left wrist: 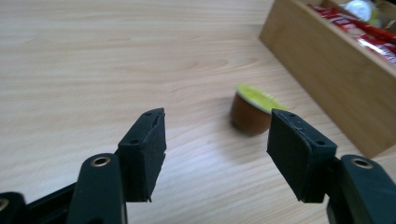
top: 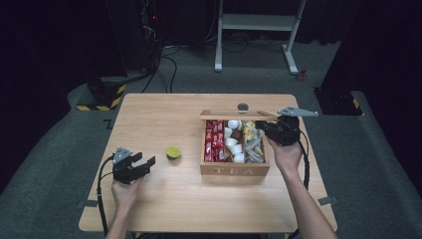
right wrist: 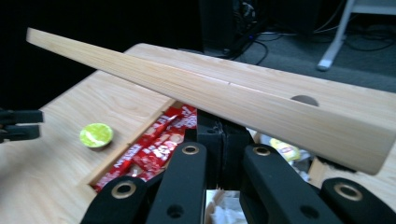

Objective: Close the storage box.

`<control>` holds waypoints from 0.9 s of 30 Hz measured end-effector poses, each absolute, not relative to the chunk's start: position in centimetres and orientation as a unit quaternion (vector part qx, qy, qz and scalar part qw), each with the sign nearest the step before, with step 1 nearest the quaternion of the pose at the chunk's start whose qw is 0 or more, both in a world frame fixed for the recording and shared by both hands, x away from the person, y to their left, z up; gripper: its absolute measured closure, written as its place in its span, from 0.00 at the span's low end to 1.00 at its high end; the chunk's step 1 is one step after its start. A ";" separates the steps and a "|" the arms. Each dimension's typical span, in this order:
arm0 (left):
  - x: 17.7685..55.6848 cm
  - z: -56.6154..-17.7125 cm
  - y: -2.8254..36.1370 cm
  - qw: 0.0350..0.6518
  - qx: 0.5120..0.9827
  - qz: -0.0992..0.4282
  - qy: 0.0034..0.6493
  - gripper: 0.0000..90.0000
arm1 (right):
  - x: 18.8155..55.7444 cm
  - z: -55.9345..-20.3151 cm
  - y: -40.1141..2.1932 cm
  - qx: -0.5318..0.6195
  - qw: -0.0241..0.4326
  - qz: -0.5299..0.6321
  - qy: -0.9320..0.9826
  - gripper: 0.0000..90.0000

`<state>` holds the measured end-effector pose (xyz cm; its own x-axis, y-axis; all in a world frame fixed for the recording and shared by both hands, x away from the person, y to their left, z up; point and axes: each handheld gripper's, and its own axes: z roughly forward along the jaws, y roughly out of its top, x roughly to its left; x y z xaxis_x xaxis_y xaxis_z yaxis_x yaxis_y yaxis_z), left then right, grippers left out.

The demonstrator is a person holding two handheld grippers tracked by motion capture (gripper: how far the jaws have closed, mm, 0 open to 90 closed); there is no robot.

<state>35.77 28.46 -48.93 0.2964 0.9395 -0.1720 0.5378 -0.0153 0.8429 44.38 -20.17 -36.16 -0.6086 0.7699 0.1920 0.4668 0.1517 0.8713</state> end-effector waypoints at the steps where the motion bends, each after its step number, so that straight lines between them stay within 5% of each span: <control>1: 35.6 -49.2 28.7 0.434 0.673 0.229 0.554 0.42 | 44.2 -36.1 -20.2 0.412 0.155 0.501 0.745 0.99; 10: 36.0 -51.8 29.7 0.362 0.685 0.237 0.586 0.40 | 43.7 -36.9 -20.3 0.412 0.154 0.498 0.747 1.00; 27: 36.4 -52.8 29.2 0.316 0.701 0.263 0.583 0.36 | 43.0 -37.8 -20.6 0.415 0.153 0.492 0.750 0.99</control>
